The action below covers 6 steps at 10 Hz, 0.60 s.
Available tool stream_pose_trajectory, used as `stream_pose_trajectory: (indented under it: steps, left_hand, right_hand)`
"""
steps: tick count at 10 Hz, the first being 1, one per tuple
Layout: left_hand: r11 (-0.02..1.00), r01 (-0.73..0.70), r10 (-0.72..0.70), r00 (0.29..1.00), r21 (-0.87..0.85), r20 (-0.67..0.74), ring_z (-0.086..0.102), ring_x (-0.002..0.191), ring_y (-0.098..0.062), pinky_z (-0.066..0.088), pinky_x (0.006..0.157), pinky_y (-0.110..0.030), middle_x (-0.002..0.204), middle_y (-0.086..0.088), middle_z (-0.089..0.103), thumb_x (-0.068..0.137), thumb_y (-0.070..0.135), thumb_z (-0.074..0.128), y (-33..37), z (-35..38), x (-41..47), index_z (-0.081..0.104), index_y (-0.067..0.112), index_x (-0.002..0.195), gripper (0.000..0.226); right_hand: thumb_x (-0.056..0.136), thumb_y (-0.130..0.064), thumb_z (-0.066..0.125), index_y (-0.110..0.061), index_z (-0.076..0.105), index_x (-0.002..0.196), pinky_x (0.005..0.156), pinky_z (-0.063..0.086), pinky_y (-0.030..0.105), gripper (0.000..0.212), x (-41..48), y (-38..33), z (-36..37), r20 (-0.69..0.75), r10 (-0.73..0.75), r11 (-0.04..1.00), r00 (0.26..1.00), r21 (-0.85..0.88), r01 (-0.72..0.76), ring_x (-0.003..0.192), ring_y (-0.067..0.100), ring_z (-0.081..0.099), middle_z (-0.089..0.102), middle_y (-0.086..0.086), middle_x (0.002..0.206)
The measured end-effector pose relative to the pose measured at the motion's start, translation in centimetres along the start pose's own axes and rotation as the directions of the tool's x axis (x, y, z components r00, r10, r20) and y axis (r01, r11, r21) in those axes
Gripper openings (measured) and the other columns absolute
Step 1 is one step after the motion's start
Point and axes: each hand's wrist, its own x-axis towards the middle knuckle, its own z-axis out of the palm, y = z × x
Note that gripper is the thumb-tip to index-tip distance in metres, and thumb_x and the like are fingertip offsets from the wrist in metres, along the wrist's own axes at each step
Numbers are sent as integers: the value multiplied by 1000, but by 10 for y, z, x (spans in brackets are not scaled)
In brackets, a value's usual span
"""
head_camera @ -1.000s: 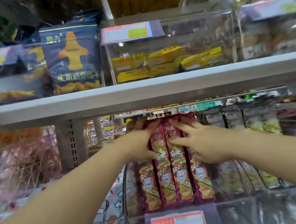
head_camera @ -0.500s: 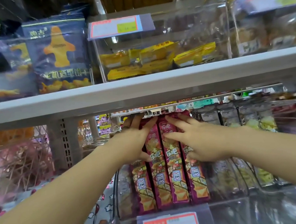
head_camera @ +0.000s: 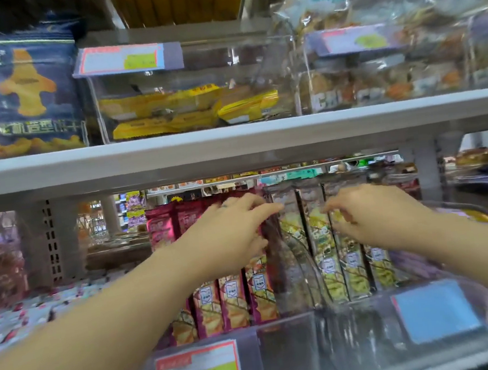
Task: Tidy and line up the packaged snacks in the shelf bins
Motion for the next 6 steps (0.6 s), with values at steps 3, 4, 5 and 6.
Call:
stream_pose_trajectory:
  steps: [3,4,5,6]
  left_hand:
    - [995,-24,40,987,-97,159,34,134,-14,26,113,-37,150,14,29,100,31,39,29,1,5,28,43,143,46]
    - [991,29,0,976,-129,218,40,131,-16,32,110,-41,147,13,34,101,31,39,31,0,3,29,44,143,45]
    - [993,39,-15,977,-111,214,41,131,-16,31,110,-39,150,11,31,101,33,39,35,-3,-4,24,42,145,48]
    - [992,72,-57,988,-101,140,47,124,-15,37,105,-39,147,9,36,99,34,43,34,-10,-9,22,43,145,51]
  right_hand:
    - [94,-24,48,-38,14,149,102,42,45,66,-7,39,31,252,38,998,967,-56,-25,139,31,28,3,3,158]
    - [95,-22,47,-36,9,150,101,40,44,68,-7,38,33,298,61,998,953,-36,-52,142,32,24,-8,3,159]
    - [94,-19,47,-36,12,150,104,39,47,68,-11,35,29,289,80,996,954,8,-86,141,32,25,-3,4,160]
    - [93,-24,50,-36,19,148,106,39,49,65,-16,32,14,210,62,997,976,21,-68,140,28,29,10,3,159]
